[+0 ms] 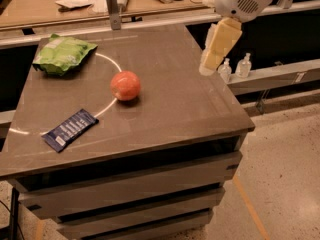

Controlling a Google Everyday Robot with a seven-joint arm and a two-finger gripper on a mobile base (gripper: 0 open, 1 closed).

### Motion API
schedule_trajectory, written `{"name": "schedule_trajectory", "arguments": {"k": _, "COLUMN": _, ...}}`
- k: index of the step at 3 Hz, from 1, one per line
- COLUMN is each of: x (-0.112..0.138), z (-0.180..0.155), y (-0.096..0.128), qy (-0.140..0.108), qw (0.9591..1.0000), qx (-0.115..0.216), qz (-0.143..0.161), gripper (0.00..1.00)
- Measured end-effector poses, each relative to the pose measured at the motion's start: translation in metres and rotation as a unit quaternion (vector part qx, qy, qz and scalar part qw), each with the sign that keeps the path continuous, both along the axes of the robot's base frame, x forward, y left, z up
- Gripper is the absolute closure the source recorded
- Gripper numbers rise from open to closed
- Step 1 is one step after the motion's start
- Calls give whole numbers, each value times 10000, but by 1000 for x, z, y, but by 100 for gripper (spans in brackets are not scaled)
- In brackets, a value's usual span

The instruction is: Move green rice chip bag near apple

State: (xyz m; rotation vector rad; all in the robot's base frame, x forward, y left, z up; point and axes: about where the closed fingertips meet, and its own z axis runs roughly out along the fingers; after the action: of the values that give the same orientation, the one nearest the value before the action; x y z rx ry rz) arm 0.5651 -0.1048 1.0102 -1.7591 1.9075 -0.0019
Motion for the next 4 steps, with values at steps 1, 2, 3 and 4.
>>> {"name": "schedule_trajectory", "arguments": {"k": 1, "x": 43, "z": 16, "y": 51, "qy": -271, "qw": 9980, "qx": 504, "qz": 267, "gripper": 0}}
{"name": "schedule_trajectory", "arguments": {"k": 2, "x": 72, "z": 23, "y": 94, "qy": -410, "qw": 9933, "qx": 1011, "qz": 379, "gripper": 0}}
{"name": "schedule_trajectory", "arguments": {"k": 3, "x": 91, "z": 21, "y": 135, "qy": -469, "qw": 9864, "qx": 1538, "qz": 334, "gripper": 0}}
{"name": "schedule_trajectory", "arguments": {"k": 4, "x": 102, "z": 8, "y": 177, "qy": -532, "qw": 9795, "qx": 1932, "qz": 225, "gripper": 0}}
